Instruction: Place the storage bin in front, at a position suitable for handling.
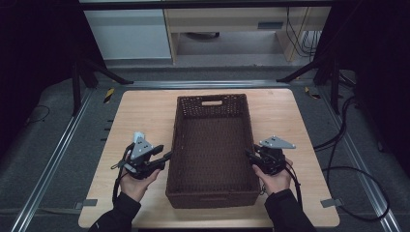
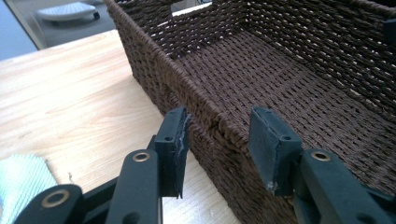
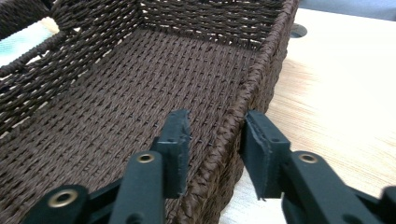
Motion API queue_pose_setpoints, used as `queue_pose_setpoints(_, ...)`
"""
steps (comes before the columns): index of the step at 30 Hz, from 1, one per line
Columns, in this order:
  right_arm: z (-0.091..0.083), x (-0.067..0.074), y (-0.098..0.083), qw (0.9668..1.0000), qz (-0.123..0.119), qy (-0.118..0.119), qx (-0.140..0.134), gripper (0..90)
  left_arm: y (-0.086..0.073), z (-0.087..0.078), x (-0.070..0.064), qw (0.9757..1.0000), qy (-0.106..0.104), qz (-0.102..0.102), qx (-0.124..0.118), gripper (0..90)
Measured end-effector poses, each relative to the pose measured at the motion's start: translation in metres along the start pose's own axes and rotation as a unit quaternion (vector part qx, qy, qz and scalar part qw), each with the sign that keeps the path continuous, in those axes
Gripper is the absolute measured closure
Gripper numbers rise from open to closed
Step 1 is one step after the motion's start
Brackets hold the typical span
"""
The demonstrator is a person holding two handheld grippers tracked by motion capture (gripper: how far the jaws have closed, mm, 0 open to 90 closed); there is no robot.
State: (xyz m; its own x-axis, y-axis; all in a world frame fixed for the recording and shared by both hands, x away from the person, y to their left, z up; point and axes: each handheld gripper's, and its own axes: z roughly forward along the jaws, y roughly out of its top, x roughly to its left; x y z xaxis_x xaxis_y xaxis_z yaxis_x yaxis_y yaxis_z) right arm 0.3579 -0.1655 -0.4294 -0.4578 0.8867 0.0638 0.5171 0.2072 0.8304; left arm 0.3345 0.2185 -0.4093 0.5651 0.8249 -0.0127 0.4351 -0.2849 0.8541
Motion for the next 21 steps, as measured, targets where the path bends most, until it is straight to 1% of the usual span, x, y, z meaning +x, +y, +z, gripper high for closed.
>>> queue_pose_setpoints(2,-0.002,-0.002,0.001,1.0,0.0,0.003,-0.006,56.5,0.0,0.0,0.001,1.0,-0.003,-0.004,0.0,56.5)
queue_pose_setpoints(3,-0.003,-0.003,0.002,0.9999,-0.001,0.006,-0.013,55.2,0.0,0.0,0.001,1.0,-0.003,-0.005,-0.001,56.8)
queue_pose_setpoints(4,-0.003,-0.003,0.002,0.9999,-0.001,0.006,-0.013,55.2,0.0,0.0,0.001,1.0,-0.003,-0.005,-0.001,56.7)
queue_pose_setpoints(5,-0.006,-0.002,0.004,0.9998,-0.009,0.005,-0.018,54.2,0.001,0.0,0.0,0.9999,-0.008,-0.006,-0.002,56.6)
queue_pose_setpoints(7,-0.006,-0.002,0.003,0.9997,-0.018,0.003,-0.016,55.4,0.002,-0.001,-0.003,0.9999,-0.014,-0.006,-0.004,55.6)
queue_pose_setpoints(8,-0.005,-0.001,0.003,0.9997,-0.022,0.002,-0.013,56.9,0.002,0.001,-0.005,0.9999,-0.01,0.0,0.003,54.8)
queue_pose_setpoints(9,-0.005,-0.001,0.003,0.9997,-0.022,0.002,-0.013,56.9,0.002,0.001,-0.005,0.9999,-0.01,0.0,0.003,53.3)
queue_pose_setpoints(10,-0.002,-0.001,0.002,0.9995,-0.029,-0.004,-0.007,59.8,0.002,0.003,-0.006,1.0,-0.007,0.002,0.006,53.3)
queue_pose_setpoints(11,-0.002,-0.001,0.001,0.9993,-0.034,-0.009,-0.008,61.3,0.001,0.005,-0.006,0.9999,-0.004,0.004,0.012,53.1)
queue_pose_setpoints(13,-0.002,-0.002,0.002,0.9997,-0.022,-0.004,-0.01,62.9,0.0,0.008,-0.005,0.9999,-0.009,-0.005,0.013,52.4)
queue_pose_setpoints(16,0.001,-0.001,0.004,0.9997,-0.02,-0.009,-0.011,64.1,0.001,0.011,-0.004,0.9998,-0.004,-0.004,0.017,54.0)
queue_pose_setpoints(18,0.005,0.0,0.006,0.9997,-0.02,-0.004,-0.012,64.0,0.001,0.014,-0.002,0.9997,-0.002,-0.002,0.024,56.8)
queue_pose_setpoints(21,0.011,0.002,0.01,0.9996,-0.027,0.002,-0.012,63.4,0.001,0.018,0.001,0.9996,-0.002,-0.003,0.029,59.2)
